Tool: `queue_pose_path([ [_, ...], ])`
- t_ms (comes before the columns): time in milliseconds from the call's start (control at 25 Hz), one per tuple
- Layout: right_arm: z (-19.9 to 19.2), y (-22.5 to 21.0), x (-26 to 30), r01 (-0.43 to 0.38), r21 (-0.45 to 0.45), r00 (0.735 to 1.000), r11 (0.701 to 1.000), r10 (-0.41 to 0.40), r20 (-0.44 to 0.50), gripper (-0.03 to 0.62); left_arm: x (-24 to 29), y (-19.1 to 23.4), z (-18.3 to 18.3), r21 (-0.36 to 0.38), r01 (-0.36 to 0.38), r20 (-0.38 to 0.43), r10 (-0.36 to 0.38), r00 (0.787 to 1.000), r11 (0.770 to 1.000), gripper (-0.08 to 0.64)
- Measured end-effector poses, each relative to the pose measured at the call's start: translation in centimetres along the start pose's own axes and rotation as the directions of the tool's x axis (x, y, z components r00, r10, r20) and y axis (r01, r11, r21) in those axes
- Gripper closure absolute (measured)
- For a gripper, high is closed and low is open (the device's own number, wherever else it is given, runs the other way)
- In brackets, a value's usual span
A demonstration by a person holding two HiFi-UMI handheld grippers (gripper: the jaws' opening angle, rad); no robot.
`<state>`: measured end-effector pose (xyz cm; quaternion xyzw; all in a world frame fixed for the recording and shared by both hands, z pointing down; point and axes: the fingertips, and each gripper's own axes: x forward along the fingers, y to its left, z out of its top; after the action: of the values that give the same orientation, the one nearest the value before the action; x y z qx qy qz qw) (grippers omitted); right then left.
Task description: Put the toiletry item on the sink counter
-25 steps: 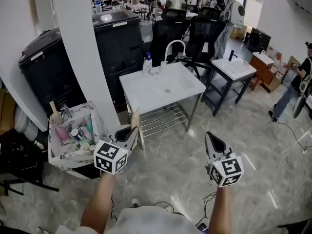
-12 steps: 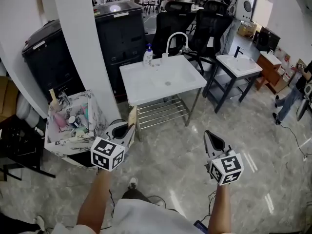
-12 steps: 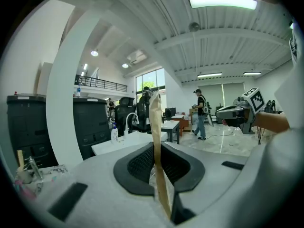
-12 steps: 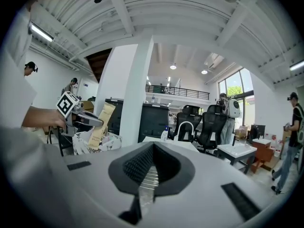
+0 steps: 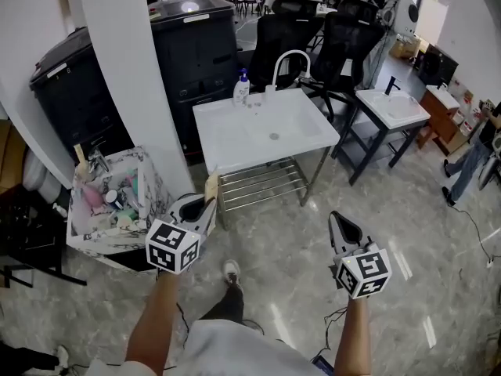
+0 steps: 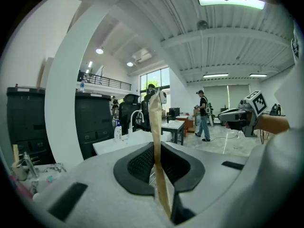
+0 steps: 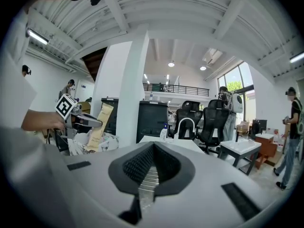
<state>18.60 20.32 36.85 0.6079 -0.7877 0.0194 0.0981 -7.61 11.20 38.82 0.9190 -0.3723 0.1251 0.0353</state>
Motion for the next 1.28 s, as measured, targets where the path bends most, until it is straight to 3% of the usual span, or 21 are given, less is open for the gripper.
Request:
queue_pose_path([
  [320, 1.1, -3.2, 11.8, -0.017, -0.031, 0.999, 0.999, 0.016, -0.035, 0.597, 9.0, 9.2, 0.2, -0.055, -0.015, -0.004, 0.015, 1.000, 0.998, 0.528],
  [800, 4.5, -6.5, 29.8, -0.031, -0.022, 0.999, 0.999, 0.030, -0.027, 0.597, 20.5, 23.3, 3.0, -0.056, -0.017, -0.015, 0.016, 1.000, 0.998, 0.528],
  [1000, 4.9, -7.1, 34.6, -0.047, -0.014, 0.998, 0.999, 0.046, -0.033, 0.597, 23.8, 27.1, 3.1, -0.068, -0.019, -0.032, 0.017, 0.999, 0.998, 0.528],
  [1280, 3.2, -8.0, 38.8, -0.053, 0.021, 0.995, 0.998, 0.055, -0.084, 0.597, 26.5, 29.3, 1.2, -0.089, -0.021, -0.079, 0.014, 0.997, 0.996, 0.528],
])
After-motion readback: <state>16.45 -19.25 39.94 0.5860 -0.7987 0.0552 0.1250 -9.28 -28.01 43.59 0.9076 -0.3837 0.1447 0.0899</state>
